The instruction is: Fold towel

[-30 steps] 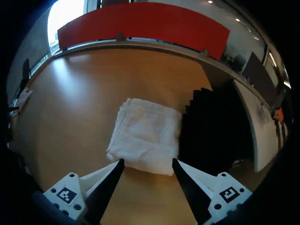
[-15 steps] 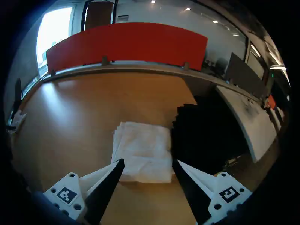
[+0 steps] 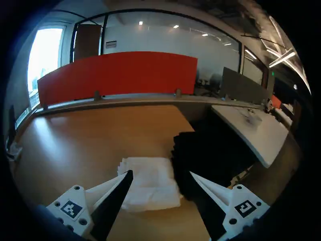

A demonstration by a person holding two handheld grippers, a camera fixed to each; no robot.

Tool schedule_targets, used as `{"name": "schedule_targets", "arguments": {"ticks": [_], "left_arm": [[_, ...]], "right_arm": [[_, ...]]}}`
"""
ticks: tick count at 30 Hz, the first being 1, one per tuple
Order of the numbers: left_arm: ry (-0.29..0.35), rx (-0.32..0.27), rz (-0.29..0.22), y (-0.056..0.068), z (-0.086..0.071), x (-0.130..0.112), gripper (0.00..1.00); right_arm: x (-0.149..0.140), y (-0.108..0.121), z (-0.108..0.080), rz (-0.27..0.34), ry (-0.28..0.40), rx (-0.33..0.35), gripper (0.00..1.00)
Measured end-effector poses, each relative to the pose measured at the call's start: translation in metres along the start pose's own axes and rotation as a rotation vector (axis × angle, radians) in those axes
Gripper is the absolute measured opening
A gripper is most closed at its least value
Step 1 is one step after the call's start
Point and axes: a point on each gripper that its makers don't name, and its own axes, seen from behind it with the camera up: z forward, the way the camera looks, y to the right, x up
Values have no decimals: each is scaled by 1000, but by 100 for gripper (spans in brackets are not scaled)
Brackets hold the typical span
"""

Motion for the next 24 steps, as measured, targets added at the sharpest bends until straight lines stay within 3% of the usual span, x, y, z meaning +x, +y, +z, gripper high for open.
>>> {"name": "schedule_targets", "arguments": {"ticks": [11,18,24], "left_arm": [[27,5,-8,-3,4,11,96],[56,13,-26,-7,6,21,96],[83,13,-27,-8,7,31,96]], "right_arm": [[24,-7,-2,-12,101,-29,99],[65,-14,-12,37,239,-36,99],[98,-26,-27,40,337,-24,99]]}}
